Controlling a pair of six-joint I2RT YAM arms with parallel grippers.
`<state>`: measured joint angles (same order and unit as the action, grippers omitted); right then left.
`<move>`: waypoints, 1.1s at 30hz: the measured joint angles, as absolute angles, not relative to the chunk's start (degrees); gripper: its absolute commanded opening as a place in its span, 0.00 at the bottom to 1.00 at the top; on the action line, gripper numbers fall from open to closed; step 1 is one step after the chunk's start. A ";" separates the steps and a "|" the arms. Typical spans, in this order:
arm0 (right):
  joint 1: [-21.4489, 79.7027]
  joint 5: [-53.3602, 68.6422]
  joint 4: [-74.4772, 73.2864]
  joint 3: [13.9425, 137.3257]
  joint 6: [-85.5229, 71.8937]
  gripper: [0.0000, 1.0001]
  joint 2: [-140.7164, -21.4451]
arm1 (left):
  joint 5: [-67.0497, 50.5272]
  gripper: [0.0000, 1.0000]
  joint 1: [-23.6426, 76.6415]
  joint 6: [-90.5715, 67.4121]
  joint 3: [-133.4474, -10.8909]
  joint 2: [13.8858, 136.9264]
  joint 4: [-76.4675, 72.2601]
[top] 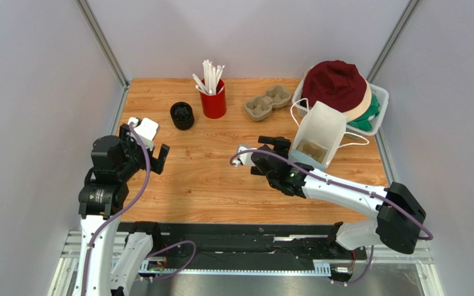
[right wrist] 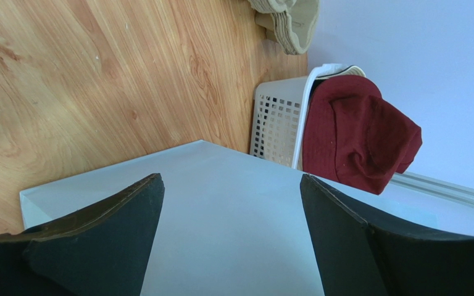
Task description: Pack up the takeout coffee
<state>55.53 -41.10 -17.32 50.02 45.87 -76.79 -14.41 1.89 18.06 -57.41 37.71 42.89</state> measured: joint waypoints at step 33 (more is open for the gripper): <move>45.69 -44.77 -23.55 48.18 48.88 0.88 -76.99 | -18.55 0.99 -2.02 16.84 -56.66 36.73 42.76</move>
